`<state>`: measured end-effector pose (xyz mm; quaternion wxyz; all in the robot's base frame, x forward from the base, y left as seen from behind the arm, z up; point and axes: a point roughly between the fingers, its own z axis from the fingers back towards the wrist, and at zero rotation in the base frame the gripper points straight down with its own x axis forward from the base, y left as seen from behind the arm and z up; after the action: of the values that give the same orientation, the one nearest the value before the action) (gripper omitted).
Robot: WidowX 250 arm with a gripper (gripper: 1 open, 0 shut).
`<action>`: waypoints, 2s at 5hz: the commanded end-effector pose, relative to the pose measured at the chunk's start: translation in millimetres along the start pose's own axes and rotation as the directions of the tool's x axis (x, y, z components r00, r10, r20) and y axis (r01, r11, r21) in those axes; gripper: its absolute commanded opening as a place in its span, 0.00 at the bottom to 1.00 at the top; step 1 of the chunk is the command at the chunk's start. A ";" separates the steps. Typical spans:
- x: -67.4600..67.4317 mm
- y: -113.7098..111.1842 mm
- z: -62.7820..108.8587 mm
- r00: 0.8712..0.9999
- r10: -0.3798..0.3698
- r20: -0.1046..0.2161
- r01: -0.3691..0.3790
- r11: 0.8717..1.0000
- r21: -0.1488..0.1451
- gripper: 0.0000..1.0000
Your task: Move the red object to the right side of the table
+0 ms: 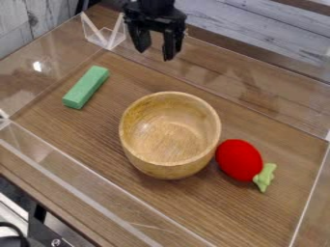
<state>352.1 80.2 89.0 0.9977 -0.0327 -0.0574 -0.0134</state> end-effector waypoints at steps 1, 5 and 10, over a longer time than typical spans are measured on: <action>11.5 -2.2 12.8 0.998 -0.021 0.058 0.020 1.000 0.019 1.00; 25.2 -1.2 4.4 0.996 -0.026 0.081 0.025 0.999 0.022 1.00; 14.4 -2.2 -8.3 0.996 -0.046 0.070 0.045 0.999 0.023 1.00</action>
<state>362.8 79.6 65.7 0.9969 -0.0271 -0.0696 -0.0258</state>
